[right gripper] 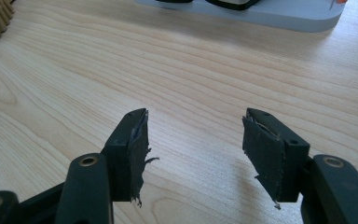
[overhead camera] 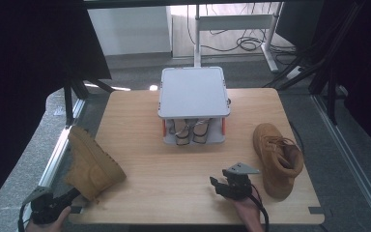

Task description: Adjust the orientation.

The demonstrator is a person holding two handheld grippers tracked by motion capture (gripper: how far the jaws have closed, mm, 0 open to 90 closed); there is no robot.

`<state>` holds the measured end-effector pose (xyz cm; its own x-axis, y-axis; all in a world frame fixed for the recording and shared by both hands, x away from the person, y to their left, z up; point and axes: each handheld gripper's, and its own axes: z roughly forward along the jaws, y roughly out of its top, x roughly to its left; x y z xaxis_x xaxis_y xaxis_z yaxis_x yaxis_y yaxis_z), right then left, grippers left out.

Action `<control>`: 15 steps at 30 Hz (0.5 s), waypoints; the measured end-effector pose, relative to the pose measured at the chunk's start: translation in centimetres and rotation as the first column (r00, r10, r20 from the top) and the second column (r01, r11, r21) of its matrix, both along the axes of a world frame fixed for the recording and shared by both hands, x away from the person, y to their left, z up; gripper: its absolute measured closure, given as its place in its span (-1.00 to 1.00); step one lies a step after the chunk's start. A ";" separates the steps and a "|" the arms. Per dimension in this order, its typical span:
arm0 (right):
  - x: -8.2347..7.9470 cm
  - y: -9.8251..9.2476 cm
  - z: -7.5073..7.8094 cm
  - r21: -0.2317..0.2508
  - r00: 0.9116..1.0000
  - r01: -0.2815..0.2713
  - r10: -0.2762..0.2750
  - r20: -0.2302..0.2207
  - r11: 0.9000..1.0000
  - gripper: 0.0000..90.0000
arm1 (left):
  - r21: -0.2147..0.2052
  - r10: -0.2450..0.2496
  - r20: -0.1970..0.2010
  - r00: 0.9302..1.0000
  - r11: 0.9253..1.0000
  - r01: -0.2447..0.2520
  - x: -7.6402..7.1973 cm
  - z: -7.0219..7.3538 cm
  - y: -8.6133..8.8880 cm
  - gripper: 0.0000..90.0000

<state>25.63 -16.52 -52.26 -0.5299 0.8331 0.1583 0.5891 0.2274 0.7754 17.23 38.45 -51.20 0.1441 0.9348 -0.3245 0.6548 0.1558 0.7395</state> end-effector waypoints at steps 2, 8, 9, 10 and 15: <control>0.0 0.0 0.0 0.001 1.000 -0.001 0.001 0.000 1.000 -0.09 | -0.001 -0.003 0.000 1.000 1.000 0.003 0.1 0.0 0.0 0.99; 0.0 0.0 0.2 0.003 1.000 0.002 -0.002 0.008 1.000 -0.09 | -0.027 -0.015 0.002 1.000 1.000 0.015 0.3 0.2 0.1 0.99; 0.0 0.0 0.2 0.004 1.000 0.002 -0.002 0.007 1.000 -0.09 | -0.034 -0.014 0.007 1.000 0.999 0.014 0.3 0.2 0.0 0.99; 0.0 0.0 0.2 0.004 1.000 0.002 -0.002 0.007 1.000 -0.09 | -0.034 -0.014 0.007 1.000 0.999 0.014 0.3 0.2 0.0 0.99; -0.1 0.2 0.2 -0.002 1.000 0.003 -0.003 0.018 1.000 -0.09 | -0.032 -0.023 0.020 1.000 0.999 0.023 0.6 0.8 -0.3 0.99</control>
